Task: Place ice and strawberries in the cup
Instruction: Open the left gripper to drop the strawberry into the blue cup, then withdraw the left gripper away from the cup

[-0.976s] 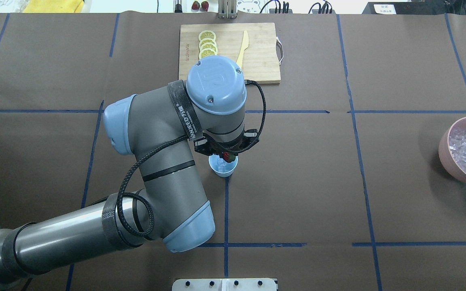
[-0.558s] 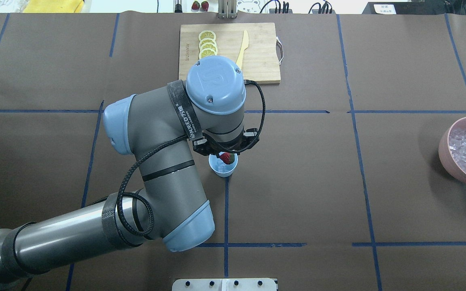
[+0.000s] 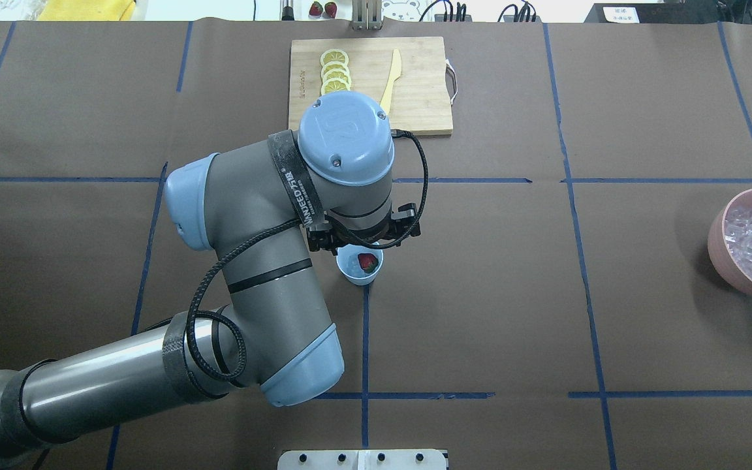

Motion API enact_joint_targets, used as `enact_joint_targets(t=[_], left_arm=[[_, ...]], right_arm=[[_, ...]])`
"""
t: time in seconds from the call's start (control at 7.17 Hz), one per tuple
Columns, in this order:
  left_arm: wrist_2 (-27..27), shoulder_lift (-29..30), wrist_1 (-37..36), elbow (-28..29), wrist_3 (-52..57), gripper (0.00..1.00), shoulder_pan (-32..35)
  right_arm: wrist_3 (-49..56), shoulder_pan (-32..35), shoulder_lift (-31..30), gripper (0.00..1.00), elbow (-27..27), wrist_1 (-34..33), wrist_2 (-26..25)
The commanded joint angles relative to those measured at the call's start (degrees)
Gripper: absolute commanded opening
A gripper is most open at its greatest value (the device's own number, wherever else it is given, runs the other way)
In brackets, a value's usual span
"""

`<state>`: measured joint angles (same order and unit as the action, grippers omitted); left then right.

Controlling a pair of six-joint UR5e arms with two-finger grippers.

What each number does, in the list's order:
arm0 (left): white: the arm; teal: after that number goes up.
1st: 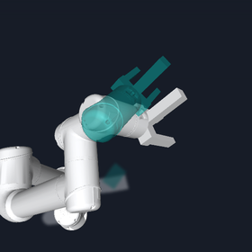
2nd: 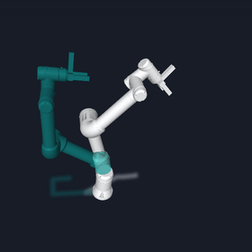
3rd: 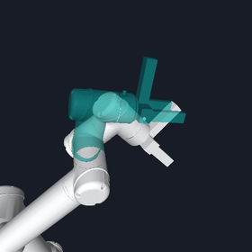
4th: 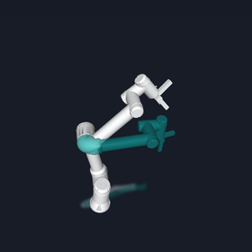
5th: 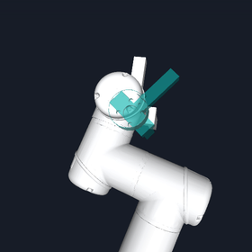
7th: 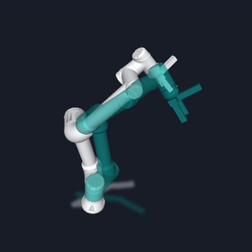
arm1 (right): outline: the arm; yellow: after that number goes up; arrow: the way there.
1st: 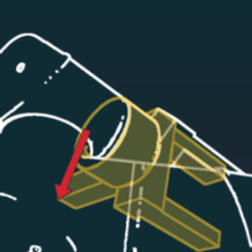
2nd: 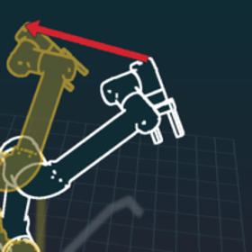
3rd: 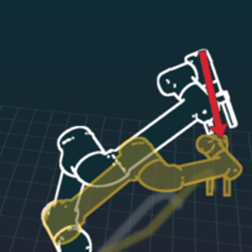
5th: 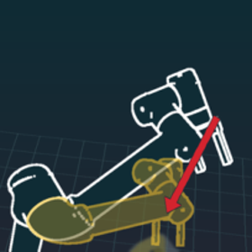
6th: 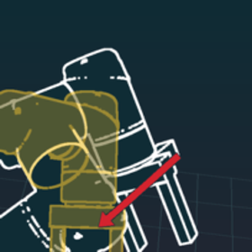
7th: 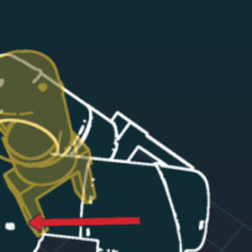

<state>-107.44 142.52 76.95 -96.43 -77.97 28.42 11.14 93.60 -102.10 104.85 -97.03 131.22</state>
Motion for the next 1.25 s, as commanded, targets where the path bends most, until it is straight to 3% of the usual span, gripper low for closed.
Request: enact_joint_targets(t=[0.0, 0.28, 0.42, 0.56, 0.84, 1.12], left_arm=[[0.1, -6.0, -0.4, -5.4, 6.2, 0.99, 0.3], [-0.2, -20.5, -0.9, -19.4, 20.0, 0.99, 4.1], [-0.6, -25.3, -0.9, -22.8, 27.2, 1.00, 7.1], [-2.6, -30.8, -0.8, -24.7, 34.3, 1.00, 11.3], [-12.7, -39.8, -0.3, -24.8, 53.4, 1.00, 23.0], [-15.8, -47.4, -0.2, -24.1, 66.6, 1.00, 33.8]], right_arm=[[0.0, 0.0, -0.2, 0.99, 0.0, 0.0, 0.0], [0.0, 0.0, -0.3, 0.99, 0.0, 0.0, 0.0], [0.1, 0.0, -0.4, 0.99, -0.1, 0.0, 0.0], [0.1, 0.0, -0.4, 0.99, -0.1, 0.0, 0.0], [0.1, -0.1, -0.6, 0.99, -0.1, 0.0, 0.0], [0.2, 0.0, -0.8, 0.99, -0.1, 0.0, 0.0]])
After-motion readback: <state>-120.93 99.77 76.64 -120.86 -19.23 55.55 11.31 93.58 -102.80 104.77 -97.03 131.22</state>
